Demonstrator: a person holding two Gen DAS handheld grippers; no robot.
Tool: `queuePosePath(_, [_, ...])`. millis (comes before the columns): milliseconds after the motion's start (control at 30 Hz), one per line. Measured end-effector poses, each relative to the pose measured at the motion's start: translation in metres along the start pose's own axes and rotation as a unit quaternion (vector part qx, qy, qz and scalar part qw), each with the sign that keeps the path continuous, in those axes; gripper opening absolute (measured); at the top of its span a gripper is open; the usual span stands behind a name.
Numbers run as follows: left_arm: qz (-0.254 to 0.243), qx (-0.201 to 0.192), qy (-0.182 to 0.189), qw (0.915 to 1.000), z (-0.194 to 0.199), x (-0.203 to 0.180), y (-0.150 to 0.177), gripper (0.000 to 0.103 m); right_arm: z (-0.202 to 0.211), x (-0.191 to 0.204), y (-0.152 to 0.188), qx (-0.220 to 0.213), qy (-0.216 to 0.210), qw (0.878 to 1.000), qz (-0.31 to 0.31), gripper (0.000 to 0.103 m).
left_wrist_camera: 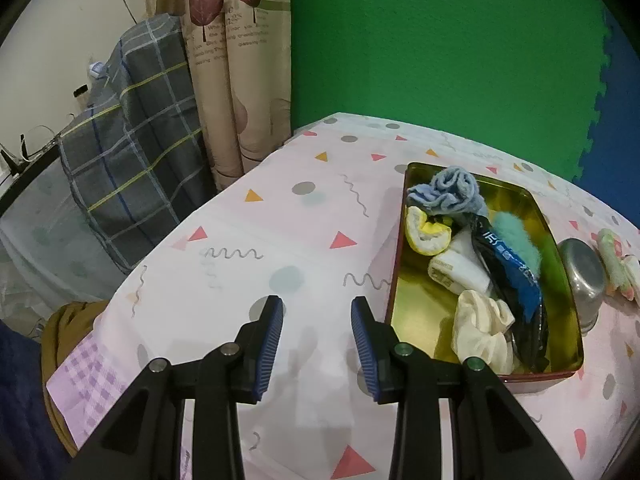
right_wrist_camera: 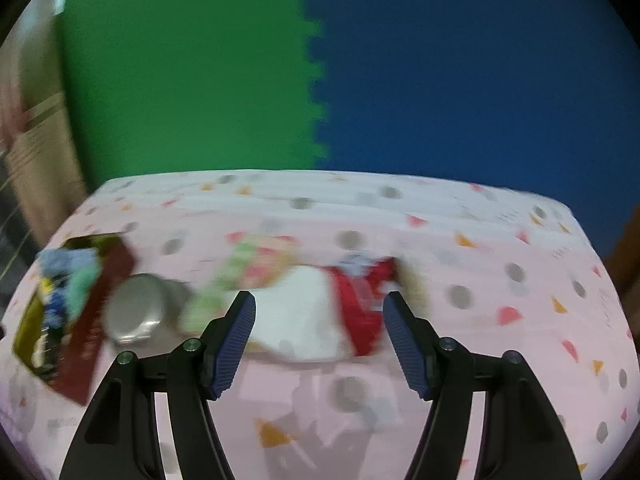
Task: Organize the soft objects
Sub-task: 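Grasp the clear plastic bag of sticks with the right tool, then lower the left tool onto the white-and-red sock while the right tool holds the bag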
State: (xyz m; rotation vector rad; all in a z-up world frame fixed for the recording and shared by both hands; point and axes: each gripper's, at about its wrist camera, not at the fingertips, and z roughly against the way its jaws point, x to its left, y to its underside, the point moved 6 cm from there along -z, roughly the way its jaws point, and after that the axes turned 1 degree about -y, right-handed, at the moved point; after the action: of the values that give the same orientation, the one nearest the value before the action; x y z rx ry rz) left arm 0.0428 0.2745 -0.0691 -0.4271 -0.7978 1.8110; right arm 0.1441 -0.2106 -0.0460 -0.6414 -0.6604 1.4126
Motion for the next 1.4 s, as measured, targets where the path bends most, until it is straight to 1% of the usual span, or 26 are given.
queuePosePath(33, [-0.001, -0.001, 0.001, 1.0000, 0.000, 0.000, 0.000, 0.036, -0.006, -0.013, 0.002, 0.006, 0.004, 1.000, -0.011, 0.064])
queuePosePath(167, [-0.006, 0.001, 0.002, 1.0000, -0.001, -0.004, 0.000, 0.036, -0.025, -0.043, 0.008, 0.021, 0.020, 0.999, -0.023, 0.063])
queuePosePath(233, [-0.009, -0.005, -0.005, 0.9999, 0.002, -0.008, 0.000, 0.036, -0.039, -0.056, 0.007, 0.027, 0.029, 0.999, -0.027, 0.062])
queuePosePath(333, [-0.032, -0.017, -0.004, 0.9993, 0.010, -0.020, -0.003, 0.036, -0.059, -0.070, 0.003, 0.037, 0.032, 0.998, -0.036, 0.060])
queuePosePath(433, [-0.051, -0.027, 0.005, 0.9983, 0.020, -0.033, -0.007, 0.036, -0.077, -0.076, -0.001, 0.047, 0.031, 0.998, -0.032, 0.059])
queuePosePath(467, [-0.056, -0.028, 0.008, 0.9980, 0.023, -0.038, -0.008, 0.036, -0.082, -0.076, -0.002, 0.051, 0.033, 0.998, -0.028, 0.056])
queuePosePath(500, [-0.065, -0.027, 0.021, 0.9973, 0.027, -0.048, -0.009, 0.036, -0.090, -0.075, -0.001, 0.060, 0.029, 0.997, -0.024, 0.054])
queuePosePath(533, [-0.070, -0.027, 0.029, 0.9968, 0.029, -0.054, -0.009, 0.036, -0.094, -0.076, 0.001, 0.067, 0.025, 0.997, -0.024, 0.050])
queuePosePath(567, [-0.081, -0.024, 0.039, 0.9957, 0.032, -0.065, -0.010, 0.036, -0.098, -0.076, 0.003, 0.071, 0.018, 0.997, -0.028, 0.041])
queuePosePath(600, [-0.085, -0.024, 0.042, 0.9952, 0.035, -0.072, -0.010, 0.036, -0.099, -0.077, 0.006, 0.071, 0.014, 0.997, -0.031, 0.040])
queuePosePath(633, [-0.094, -0.027, 0.054, 0.9937, 0.039, -0.084, -0.010, 0.036, -0.098, -0.077, 0.008, 0.064, 0.013, 0.997, -0.030, 0.039])
queuePosePath(667, [-0.099, -0.028, 0.062, 0.9928, 0.041, -0.092, -0.009, 0.036, -0.097, -0.077, 0.009, 0.061, 0.013, 0.998, -0.027, 0.035])
queuePosePath(700, [-0.107, -0.025, 0.077, 0.9909, 0.044, -0.105, -0.008, 0.036, -0.096, -0.076, 0.011, 0.061, 0.012, 0.998, -0.024, 0.033])
queuePosePath(733, [-0.116, -0.024, 0.090, 0.9889, 0.046, -0.116, -0.007, 0.036, -0.094, -0.076, 0.013, 0.061, 0.012, 0.998, -0.020, 0.027])
queuePosePath(767, [-0.129, -0.024, 0.106, 0.9857, 0.049, -0.132, -0.006, 0.036, -0.090, -0.075, 0.015, 0.058, 0.014, 0.998, -0.014, 0.025])
queuePosePath(833, [-0.143, -0.024, 0.125, 0.9814, 0.053, -0.153, -0.003, 0.036, -0.083, -0.076, 0.020, 0.053, 0.019, 0.998, -0.009, 0.024])
queuePosePath(900, [-0.163, -0.019, 0.159, 0.9736, 0.058, -0.184, 0.001, 0.036, -0.074, -0.079, 0.026, 0.047, 0.018, 0.999, -0.013, 0.024])
queuePosePath(933, [-0.167, -0.018, 0.168, 0.9714, 0.060, -0.191, 0.002, 0.036, -0.069, -0.082, 0.031, 0.043, 0.019, 0.999, -0.017, 0.024])
queuePosePath(967, [-0.177, -0.018, 0.189, 0.9657, 0.064, -0.207, 0.005, 0.036, -0.064, -0.084, 0.035, 0.040, 0.020, 0.999, -0.022, 0.024])
queuePosePath(1067, [-0.195, -0.011, 0.223, 0.9551, 0.071, -0.237, 0.013, 0.036, -0.045, -0.094, 0.048, 0.030, 0.025, 0.998, -0.041, 0.023])
queuePosePath(1100, [-0.203, -0.005, 0.243, 0.9486, 0.073, -0.250, 0.017, 0.037, -0.039, -0.099, 0.054, 0.031, 0.023, 0.998, -0.050, 0.023])
queuePosePath(1133, [-0.212, 0.004, 0.257, 0.9429, 0.074, -0.262, 0.021, 0.045, -0.035, -0.103, 0.058, 0.033, 0.022, 0.998, -0.056, 0.024])
queuePosePath(1200, [-0.227, 0.010, 0.270, 0.9356, 0.077, -0.282, 0.028, 0.052, -0.027, -0.109, 0.066, 0.035, 0.025, 0.997, -0.061, 0.023])
queuePosePath(1267, [-0.239, 0.007, 0.272, 0.9320, 0.080, -0.296, 0.031, 0.053, -0.020, -0.114, 0.074, 0.037, 0.027, 0.997, -0.061, 0.024])
queuePosePath(1300, [-0.250, 0.009, 0.278, 0.9274, 0.082, -0.307, 0.034, 0.054, -0.017, -0.116, 0.076, 0.036, 0.028, 0.997, -0.061, 0.024])
queuePosePath(1400, [-0.255, 0.021, 0.299, 0.9194, 0.085, -0.330, 0.037, 0.055, -0.014, -0.118, 0.081, 0.036, 0.025, 0.997, -0.066, 0.024])
